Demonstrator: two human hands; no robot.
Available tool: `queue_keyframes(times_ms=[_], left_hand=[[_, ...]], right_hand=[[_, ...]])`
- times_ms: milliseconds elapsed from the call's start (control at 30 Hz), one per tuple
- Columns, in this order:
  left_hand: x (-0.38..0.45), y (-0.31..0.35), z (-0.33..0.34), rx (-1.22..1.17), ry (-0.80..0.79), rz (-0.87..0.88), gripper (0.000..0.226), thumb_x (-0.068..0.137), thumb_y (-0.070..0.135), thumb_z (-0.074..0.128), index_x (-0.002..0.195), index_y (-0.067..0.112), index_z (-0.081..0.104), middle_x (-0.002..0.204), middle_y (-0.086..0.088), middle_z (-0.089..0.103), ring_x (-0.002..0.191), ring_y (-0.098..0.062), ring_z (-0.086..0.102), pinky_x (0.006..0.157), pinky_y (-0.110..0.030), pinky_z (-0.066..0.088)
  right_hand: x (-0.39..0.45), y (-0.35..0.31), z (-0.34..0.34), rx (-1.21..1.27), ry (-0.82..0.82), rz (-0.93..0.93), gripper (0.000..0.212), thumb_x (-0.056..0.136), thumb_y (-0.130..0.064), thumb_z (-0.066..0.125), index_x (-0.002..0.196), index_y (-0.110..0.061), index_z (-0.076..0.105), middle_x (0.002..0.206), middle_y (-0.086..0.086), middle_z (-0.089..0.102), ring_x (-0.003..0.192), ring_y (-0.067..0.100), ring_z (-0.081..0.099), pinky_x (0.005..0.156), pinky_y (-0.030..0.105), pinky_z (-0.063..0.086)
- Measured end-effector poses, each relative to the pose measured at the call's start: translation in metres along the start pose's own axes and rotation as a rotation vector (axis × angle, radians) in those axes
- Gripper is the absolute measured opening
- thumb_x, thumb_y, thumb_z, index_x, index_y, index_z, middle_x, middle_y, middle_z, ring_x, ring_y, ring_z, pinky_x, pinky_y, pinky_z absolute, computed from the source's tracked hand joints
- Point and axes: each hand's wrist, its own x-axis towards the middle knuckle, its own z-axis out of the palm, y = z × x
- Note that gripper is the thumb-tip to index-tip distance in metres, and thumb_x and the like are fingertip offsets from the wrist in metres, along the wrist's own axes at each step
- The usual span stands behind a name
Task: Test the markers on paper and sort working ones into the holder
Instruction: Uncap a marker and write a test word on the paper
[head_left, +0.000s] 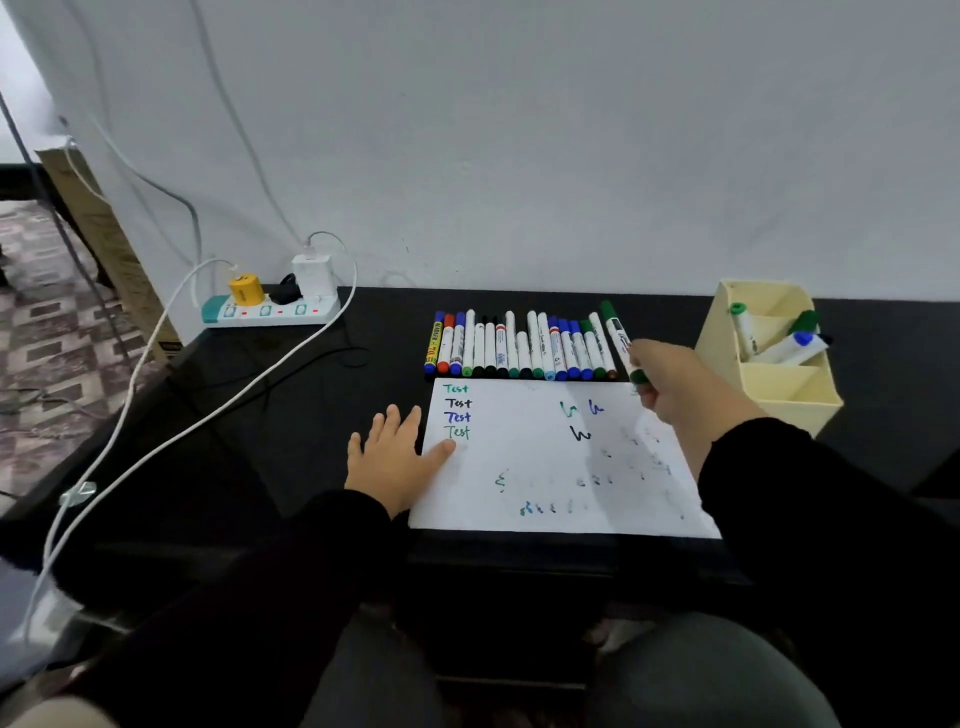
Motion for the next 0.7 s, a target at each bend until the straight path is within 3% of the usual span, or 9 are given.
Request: queue_keyframes(times_ms=[133, 233, 367, 467, 533, 700], left_hand=[[-0.013, 0.012, -0.021, -0.147, 0.034, 0.066, 0.067, 0.095, 0.049, 0.039, 0.15, 0.024, 0.01, 0.157, -0.001, 0.011, 0.145, -0.02, 0.007, 0.116, -0.045, 0.006], [-0.032, 0.03, -0.038, -0.361, 0.087, 0.241, 0.063, 0.095, 0.041, 0.047, 0.149, 0.028, 0.017, 0.154, 0.003, 0.022, 0.14, -0.016, 0.025, 0.111, -0.032, 0.023], [-0.052, 0.052, -0.052, -0.492, 0.116, 0.395, 0.062, 0.094, 0.037, 0.051, 0.147, 0.029, 0.021, 0.149, 0.004, 0.033, 0.134, -0.012, 0.036, 0.1, -0.022, 0.033], [-0.059, 0.059, -0.057, -0.605, 0.086, 0.383, 0.051, 0.094, 0.032, 0.053, 0.142, 0.028, 0.036, 0.124, 0.004, 0.055, 0.1, -0.005, 0.055, 0.081, -0.018, 0.045], [-0.062, 0.06, -0.057, -0.613, 0.09, 0.359, 0.04, 0.094, 0.031, 0.052, 0.134, 0.026, 0.049, 0.097, 0.007, 0.06, 0.076, -0.004, 0.052, 0.063, -0.015, 0.043], [-0.062, 0.062, -0.057, -0.629, 0.106, 0.315, 0.034, 0.093, 0.029, 0.056, 0.126, 0.023, 0.057, 0.086, 0.006, 0.058, 0.064, -0.005, 0.047, 0.055, -0.016, 0.037]], right_hand=[[-0.031, 0.0, -0.012, -0.053, -0.108, -0.107, 0.012, 0.084, -0.008, 0.04, 0.075, -0.006, 0.047, 0.068, 0.01, 0.049, 0.05, 0.014, 0.03, 0.045, 0.021, 0.024], [-0.05, -0.003, -0.017, -0.073, -0.182, -0.198, 0.017, 0.084, -0.012, 0.041, 0.078, -0.004, 0.054, 0.062, 0.008, 0.046, 0.047, 0.013, 0.031, 0.041, 0.02, 0.023], [-0.07, -0.007, -0.017, -0.07, -0.312, -0.264, 0.028, 0.084, -0.016, 0.04, 0.08, -0.006, 0.065, 0.053, 0.003, 0.04, 0.046, 0.012, 0.026, 0.042, 0.021, 0.02], [-0.078, -0.008, -0.013, -0.012, -0.356, -0.269, 0.025, 0.083, -0.016, 0.04, 0.08, -0.007, 0.063, 0.051, 0.002, 0.039, 0.045, 0.012, 0.026, 0.042, 0.021, 0.019], [-0.08, -0.007, -0.009, 0.02, -0.364, -0.253, 0.021, 0.084, -0.017, 0.042, 0.077, -0.009, 0.06, 0.05, 0.002, 0.038, 0.044, 0.012, 0.025, 0.04, 0.02, 0.018], [-0.081, 0.004, 0.009, 0.252, -0.42, -0.104, 0.024, 0.091, -0.029, 0.057, 0.071, -0.018, 0.05, 0.045, -0.003, 0.036, 0.04, 0.009, 0.024, 0.037, 0.017, 0.017]])
